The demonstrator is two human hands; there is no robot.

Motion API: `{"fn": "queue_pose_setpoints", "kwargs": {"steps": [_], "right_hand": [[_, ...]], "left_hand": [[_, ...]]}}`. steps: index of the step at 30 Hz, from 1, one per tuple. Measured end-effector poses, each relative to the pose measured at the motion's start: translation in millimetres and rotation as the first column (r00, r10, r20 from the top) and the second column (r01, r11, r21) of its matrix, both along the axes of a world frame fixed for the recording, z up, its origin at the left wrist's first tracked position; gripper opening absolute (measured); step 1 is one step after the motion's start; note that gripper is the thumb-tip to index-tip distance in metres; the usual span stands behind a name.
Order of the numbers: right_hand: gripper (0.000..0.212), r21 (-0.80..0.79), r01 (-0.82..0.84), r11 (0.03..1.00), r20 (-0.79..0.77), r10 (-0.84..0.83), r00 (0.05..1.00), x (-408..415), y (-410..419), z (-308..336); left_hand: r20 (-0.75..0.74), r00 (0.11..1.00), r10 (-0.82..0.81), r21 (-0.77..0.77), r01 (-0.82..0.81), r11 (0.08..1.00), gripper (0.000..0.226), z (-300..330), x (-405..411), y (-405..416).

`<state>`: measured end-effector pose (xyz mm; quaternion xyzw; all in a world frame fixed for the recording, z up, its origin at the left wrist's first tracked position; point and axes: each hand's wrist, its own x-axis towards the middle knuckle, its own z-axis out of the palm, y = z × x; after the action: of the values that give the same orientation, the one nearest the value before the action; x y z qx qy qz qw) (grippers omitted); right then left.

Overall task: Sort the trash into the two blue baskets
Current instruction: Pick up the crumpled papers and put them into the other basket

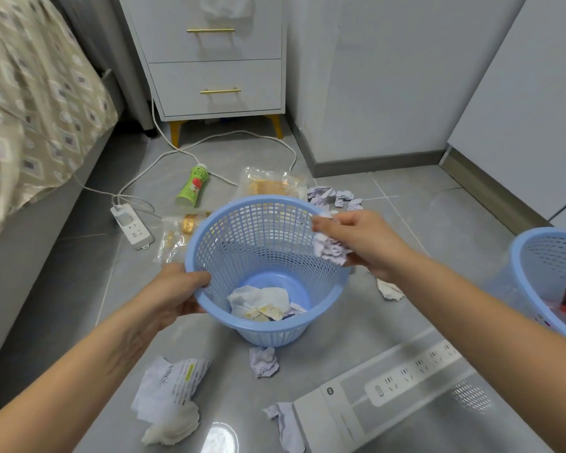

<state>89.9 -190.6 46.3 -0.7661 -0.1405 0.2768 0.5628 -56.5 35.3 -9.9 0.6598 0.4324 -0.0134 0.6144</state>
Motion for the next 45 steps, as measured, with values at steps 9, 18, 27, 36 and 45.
{"fn": "queue_pose_setpoints", "kwargs": {"steps": [9,18,27,36,45], "right_hand": [[0.033,-0.354,-0.210,0.911,0.462,0.366,0.808,-14,39,0],[0.049,0.003,-0.161,0.987,0.887,0.072,0.457,-29,-20,-20],[0.033,-0.559,-0.494,0.666,0.412,0.740,0.532,-117,13,-147],[0.052,-0.634,-0.245,0.733,0.345,0.552,0.759,-115,47,-217],[0.028,-0.442,-0.096,0.892,0.353,0.271,0.896,-73,11,-182]], "left_hand": [[0.000,1.000,0.000,0.009,0.000,1.000,0.025,0,2,-2],[0.033,0.999,0.024,-0.007,-0.024,1.000,0.024,-3,7,4],[0.028,0.999,0.043,-0.009,-0.043,0.999,0.021,-3,8,8],[0.051,0.992,0.111,-0.022,-0.110,0.994,0.019,-3,5,18],[0.040,0.992,0.123,-0.006,-0.123,0.992,0.022,-2,-1,26]]}}
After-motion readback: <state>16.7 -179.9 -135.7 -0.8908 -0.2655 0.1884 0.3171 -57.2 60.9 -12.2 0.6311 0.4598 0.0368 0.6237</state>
